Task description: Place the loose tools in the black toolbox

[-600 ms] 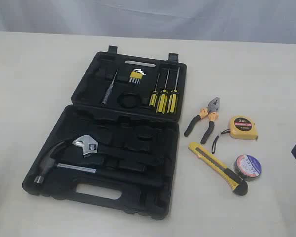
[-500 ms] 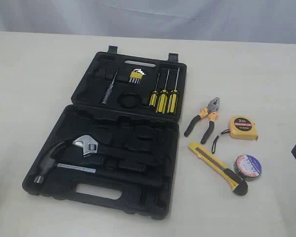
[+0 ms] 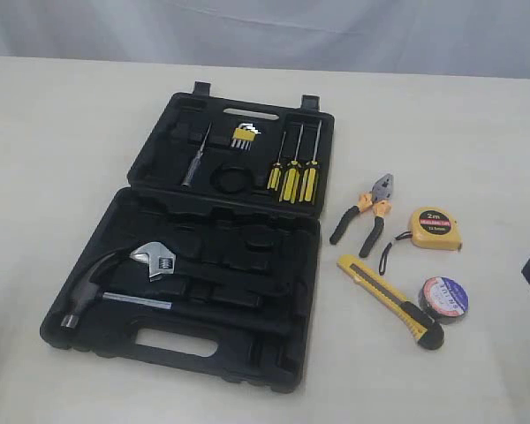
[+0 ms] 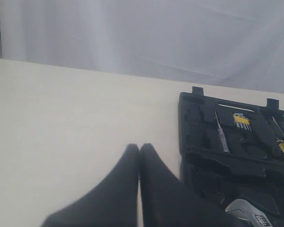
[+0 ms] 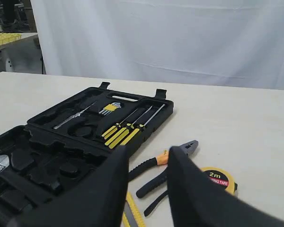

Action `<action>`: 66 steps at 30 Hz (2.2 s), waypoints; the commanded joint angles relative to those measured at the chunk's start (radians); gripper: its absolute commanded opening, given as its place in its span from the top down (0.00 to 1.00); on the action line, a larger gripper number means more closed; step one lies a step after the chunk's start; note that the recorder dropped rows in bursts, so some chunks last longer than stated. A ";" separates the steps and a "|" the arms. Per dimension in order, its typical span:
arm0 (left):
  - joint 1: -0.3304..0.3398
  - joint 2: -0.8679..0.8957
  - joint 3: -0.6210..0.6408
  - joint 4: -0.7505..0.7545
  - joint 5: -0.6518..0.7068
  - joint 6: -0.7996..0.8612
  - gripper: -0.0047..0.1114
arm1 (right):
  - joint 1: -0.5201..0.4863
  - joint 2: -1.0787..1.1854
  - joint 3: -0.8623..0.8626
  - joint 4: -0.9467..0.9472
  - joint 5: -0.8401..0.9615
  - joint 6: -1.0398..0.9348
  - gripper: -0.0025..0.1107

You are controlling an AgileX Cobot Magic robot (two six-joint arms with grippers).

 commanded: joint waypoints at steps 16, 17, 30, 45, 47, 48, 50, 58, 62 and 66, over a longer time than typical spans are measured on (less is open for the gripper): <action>-0.006 0.004 -0.005 0.004 0.000 0.000 0.96 | -0.004 -0.007 0.004 -0.006 -0.438 0.018 0.73; -0.006 0.004 -0.005 0.004 0.000 0.000 0.96 | -0.004 -0.007 0.004 0.016 -0.438 0.043 0.73; -0.006 0.004 -0.005 0.004 0.000 0.000 0.96 | -0.004 -0.007 -0.243 0.202 -0.002 0.165 0.98; -0.006 0.004 -0.005 0.004 0.000 0.000 0.96 | -0.004 0.705 -0.959 -0.051 1.003 0.089 0.98; -0.006 0.004 -0.005 0.004 0.000 0.000 0.96 | -0.004 0.794 -0.958 -0.051 1.003 0.089 0.98; -0.006 0.004 -0.005 0.004 0.000 0.000 0.96 | -0.004 0.829 -0.953 -0.053 1.003 0.089 0.98; -0.006 0.004 -0.005 0.004 0.000 0.000 0.96 | -0.004 0.921 -0.936 -0.053 1.003 0.089 0.98; -0.006 0.004 -0.005 0.004 0.000 0.000 0.96 | -0.004 1.180 -0.759 -0.051 0.752 0.129 0.98; -0.006 0.004 -0.005 0.004 0.000 0.000 0.96 | -0.004 1.266 -0.683 -0.051 0.614 0.140 0.98; -0.006 0.004 -0.005 0.004 0.000 0.000 0.96 | -0.004 1.325 -0.676 -0.045 0.605 0.143 0.98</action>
